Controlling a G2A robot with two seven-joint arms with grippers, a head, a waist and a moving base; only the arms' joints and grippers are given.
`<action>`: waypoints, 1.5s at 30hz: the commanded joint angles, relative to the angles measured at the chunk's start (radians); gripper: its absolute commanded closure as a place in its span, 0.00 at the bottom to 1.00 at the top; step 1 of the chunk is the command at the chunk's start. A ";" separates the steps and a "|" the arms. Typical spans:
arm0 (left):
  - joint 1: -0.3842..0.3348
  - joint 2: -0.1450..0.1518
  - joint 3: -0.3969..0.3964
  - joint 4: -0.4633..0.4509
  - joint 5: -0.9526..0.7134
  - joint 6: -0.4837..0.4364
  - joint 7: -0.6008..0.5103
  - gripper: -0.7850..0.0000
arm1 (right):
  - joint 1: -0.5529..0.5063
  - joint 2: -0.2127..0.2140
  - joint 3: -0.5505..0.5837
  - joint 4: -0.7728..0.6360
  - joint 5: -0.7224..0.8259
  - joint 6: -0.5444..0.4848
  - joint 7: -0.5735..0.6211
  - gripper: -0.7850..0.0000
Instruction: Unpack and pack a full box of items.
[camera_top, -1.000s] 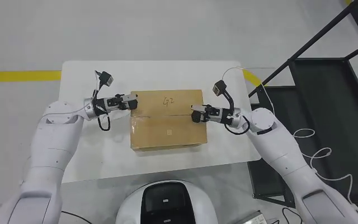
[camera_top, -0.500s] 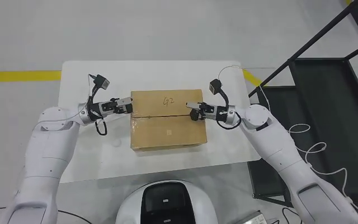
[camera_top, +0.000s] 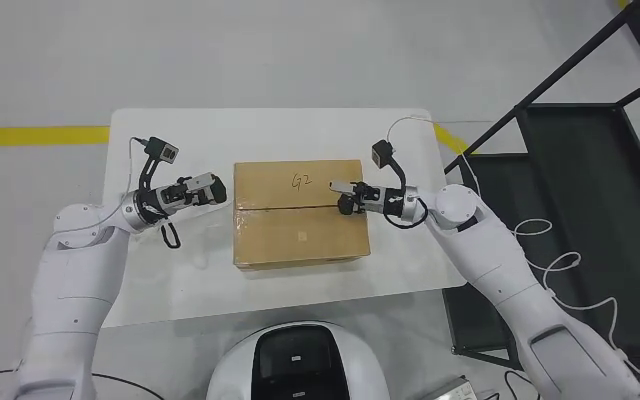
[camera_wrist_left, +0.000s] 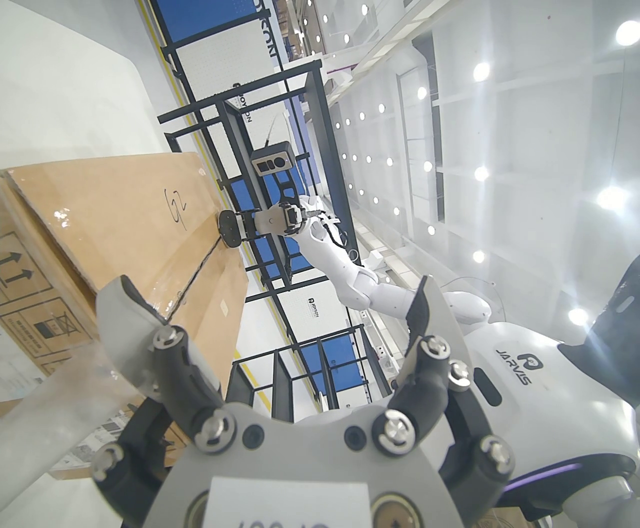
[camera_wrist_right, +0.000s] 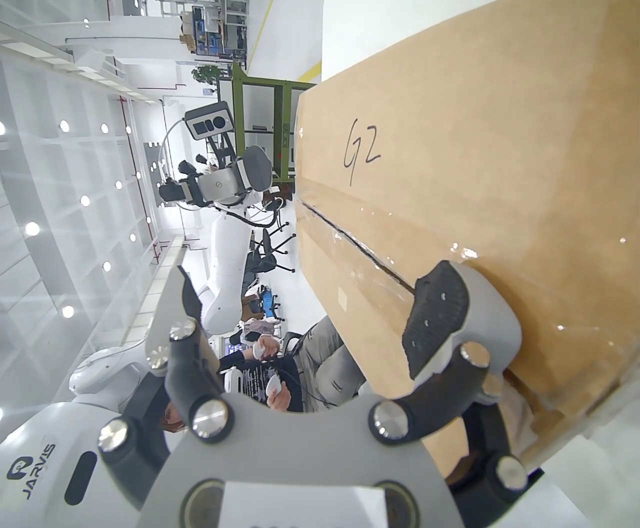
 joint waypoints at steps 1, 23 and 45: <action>0.000 0.000 0.000 0.000 0.000 0.000 0.000 0.00 | 0.000 0.000 0.000 0.000 0.000 0.000 0.000 0.00; 0.000 0.000 0.000 0.000 0.000 0.000 0.000 0.00 | 0.000 0.000 0.000 0.000 0.000 0.000 0.000 0.00; 0.165 0.054 -0.165 -0.081 0.009 0.070 0.013 0.00 | -0.049 -0.002 0.018 -0.075 -0.015 0.020 -0.016 0.00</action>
